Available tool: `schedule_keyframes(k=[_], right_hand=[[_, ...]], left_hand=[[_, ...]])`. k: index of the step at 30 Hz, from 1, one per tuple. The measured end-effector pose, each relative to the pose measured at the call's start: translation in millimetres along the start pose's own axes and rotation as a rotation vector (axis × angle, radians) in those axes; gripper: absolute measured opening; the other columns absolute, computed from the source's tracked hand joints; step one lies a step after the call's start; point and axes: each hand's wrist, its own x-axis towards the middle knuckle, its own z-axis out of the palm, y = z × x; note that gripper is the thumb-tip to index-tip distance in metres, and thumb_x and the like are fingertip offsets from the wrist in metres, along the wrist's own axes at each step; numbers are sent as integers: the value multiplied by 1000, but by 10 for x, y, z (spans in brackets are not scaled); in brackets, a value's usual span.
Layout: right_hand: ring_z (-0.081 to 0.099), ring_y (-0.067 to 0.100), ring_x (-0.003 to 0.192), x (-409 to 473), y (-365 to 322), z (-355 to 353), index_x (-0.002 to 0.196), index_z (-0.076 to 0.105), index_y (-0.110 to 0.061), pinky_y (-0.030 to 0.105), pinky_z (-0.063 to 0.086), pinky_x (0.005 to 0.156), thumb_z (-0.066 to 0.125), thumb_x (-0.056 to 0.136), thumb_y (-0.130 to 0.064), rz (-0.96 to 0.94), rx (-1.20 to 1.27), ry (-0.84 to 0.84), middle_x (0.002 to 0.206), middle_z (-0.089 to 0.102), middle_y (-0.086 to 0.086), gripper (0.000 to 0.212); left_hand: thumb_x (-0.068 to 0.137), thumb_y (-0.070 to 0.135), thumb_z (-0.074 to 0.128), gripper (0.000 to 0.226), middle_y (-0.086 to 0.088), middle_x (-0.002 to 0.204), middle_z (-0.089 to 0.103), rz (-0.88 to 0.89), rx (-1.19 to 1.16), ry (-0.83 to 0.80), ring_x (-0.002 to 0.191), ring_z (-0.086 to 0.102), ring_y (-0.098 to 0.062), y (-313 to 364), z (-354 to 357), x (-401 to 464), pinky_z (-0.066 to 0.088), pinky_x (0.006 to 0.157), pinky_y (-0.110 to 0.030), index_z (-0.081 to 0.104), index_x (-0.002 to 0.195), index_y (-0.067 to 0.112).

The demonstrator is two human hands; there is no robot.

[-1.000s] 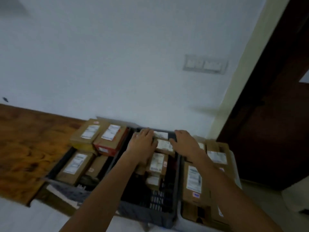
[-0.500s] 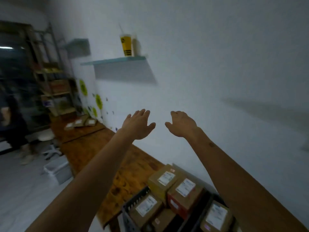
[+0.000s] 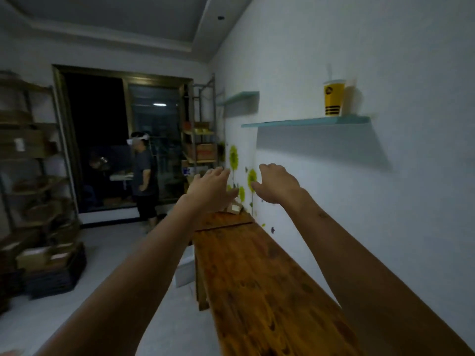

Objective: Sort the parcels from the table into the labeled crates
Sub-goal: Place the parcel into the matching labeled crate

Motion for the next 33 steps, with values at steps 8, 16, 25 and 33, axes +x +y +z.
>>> schedule_keyframes(k=[8, 16, 25, 33], right_hand=[[42, 34, 135, 1657, -1296, 672, 148, 38, -9, 47, 43, 103, 46, 103, -43, -58, 87, -3, 148, 43, 16, 57], [41, 35, 138, 3389, -1972, 1578, 152, 35, -11, 46, 42, 109, 48, 102, -45, -77, 70, -40, 152, 43, 16, 62], [37, 34, 142, 5712, -2066, 2875, 155, 30, -11, 48, 41, 112, 46, 104, -46, -76, 135, -64, 156, 37, 14, 64], [43, 36, 137, 7731, -2120, 3772, 156, 29, -12, 46, 45, 107, 47, 103, -48, -19, 176, -86, 153, 39, 15, 67]], left_hand=[[100, 58, 42, 72, -4, 164, 25, -93, 46, 0, 149, 25, -26, -2008, 68, 875, 23, 120, -55, 21, 157, 19], [101, 56, 41, 74, -5, 166, 19, -159, 77, -30, 151, 23, -26, -3470, 604, 2035, 24, 120, -53, 17, 159, 18], [102, 54, 42, 69, -8, 162, 25, -147, 114, -61, 147, 27, -29, -4734, 1612, 3867, 27, 118, -53, 23, 156, 17], [103, 51, 41, 71, -10, 165, 20, -211, 38, -92, 150, 23, -30, -5897, 2375, 5588, 24, 120, -53, 17, 159, 15]])
